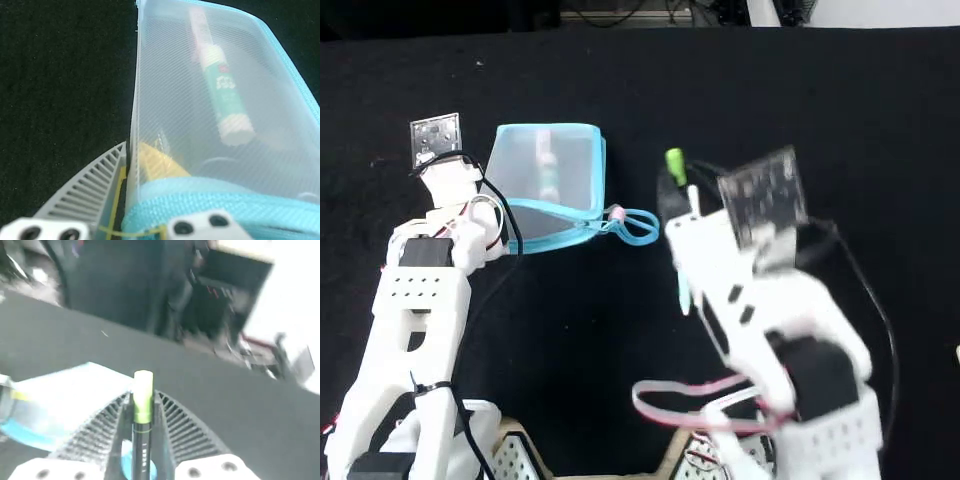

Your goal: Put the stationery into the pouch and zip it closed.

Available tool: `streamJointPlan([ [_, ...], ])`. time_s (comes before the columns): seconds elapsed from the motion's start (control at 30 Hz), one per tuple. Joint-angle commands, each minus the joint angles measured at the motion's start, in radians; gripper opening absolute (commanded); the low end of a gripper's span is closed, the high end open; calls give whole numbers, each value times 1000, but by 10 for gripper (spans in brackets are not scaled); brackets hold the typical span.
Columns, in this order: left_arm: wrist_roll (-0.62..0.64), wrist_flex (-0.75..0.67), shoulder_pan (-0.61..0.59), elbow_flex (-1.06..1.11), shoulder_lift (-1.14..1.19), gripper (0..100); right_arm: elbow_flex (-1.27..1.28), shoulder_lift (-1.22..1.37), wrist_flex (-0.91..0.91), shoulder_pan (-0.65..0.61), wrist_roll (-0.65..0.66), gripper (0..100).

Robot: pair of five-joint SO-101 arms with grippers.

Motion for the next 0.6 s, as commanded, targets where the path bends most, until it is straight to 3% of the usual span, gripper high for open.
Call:
streamJointPlan([
  [0.0,20,0,-4,38,14,30,12,-113,-52,-149,-11,11],
  [0.1,20,0,-1,38,14,30,73,-163,-141,-216,-8,11],
  [0.17,20,0,-2,38,14,30,124,-185,-206,-196,-3,11],
  [0.37,20,0,-5,38,14,30,257,-142,-236,120,-9,11],
  [0.57,20,-2,1,38,14,30,325,133,-236,382,-3,11],
])
